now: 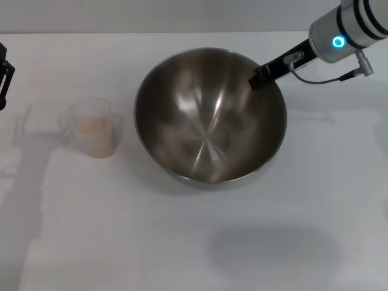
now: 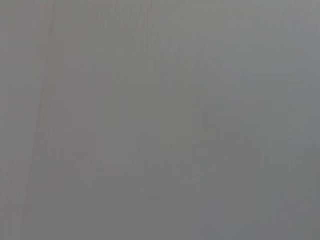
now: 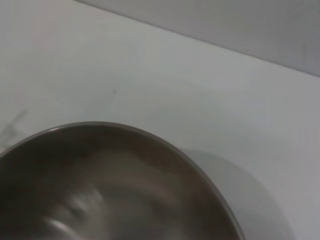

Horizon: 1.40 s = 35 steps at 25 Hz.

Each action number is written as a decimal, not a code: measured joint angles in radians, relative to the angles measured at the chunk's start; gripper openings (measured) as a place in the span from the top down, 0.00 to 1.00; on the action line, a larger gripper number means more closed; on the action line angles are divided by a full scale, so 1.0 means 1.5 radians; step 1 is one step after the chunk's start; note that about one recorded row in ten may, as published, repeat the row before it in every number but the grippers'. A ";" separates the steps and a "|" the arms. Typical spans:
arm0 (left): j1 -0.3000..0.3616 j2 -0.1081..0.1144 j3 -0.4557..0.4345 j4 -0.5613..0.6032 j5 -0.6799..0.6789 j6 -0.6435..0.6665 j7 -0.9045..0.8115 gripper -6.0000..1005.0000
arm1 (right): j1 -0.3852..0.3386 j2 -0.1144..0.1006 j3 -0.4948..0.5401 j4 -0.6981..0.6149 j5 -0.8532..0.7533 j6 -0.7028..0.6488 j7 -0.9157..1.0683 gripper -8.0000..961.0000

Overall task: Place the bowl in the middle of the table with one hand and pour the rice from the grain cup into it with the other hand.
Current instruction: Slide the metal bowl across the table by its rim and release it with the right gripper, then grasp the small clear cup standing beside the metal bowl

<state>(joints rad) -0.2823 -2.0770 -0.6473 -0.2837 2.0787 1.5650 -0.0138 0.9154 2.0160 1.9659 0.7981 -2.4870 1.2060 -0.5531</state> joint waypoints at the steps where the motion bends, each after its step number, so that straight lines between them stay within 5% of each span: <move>1: 0.000 0.000 0.000 0.000 0.000 0.000 0.000 0.14 | -0.001 0.000 -0.003 -0.001 -0.001 0.000 0.004 0.98; 18: 0.003 -0.001 0.003 -0.001 0.000 0.002 -0.005 0.14 | -0.012 0.000 -0.013 0.017 -0.024 0.003 0.026 0.95; 23: 0.005 -0.001 0.003 -0.001 0.000 0.003 -0.007 0.14 | -0.041 0.000 -0.042 0.103 -0.031 0.011 0.042 0.79; 26: 0.006 -0.001 0.003 -0.001 0.000 0.004 -0.007 0.14 | -0.068 0.008 -0.061 0.186 -0.064 0.012 0.059 0.55; 33: 0.005 -0.001 0.003 -0.001 0.000 0.005 -0.007 0.14 | -0.153 0.041 -0.089 0.372 -0.148 -0.042 0.062 0.47; 35: 0.005 -0.001 0.003 -0.001 0.000 0.005 -0.007 0.14 | -0.169 0.041 -0.103 0.394 -0.149 -0.066 0.062 0.47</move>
<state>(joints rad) -0.2752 -2.0786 -0.6428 -0.2852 2.0785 1.5724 -0.0244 0.6624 2.0780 1.8115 1.3887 -2.7099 1.1071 -0.4598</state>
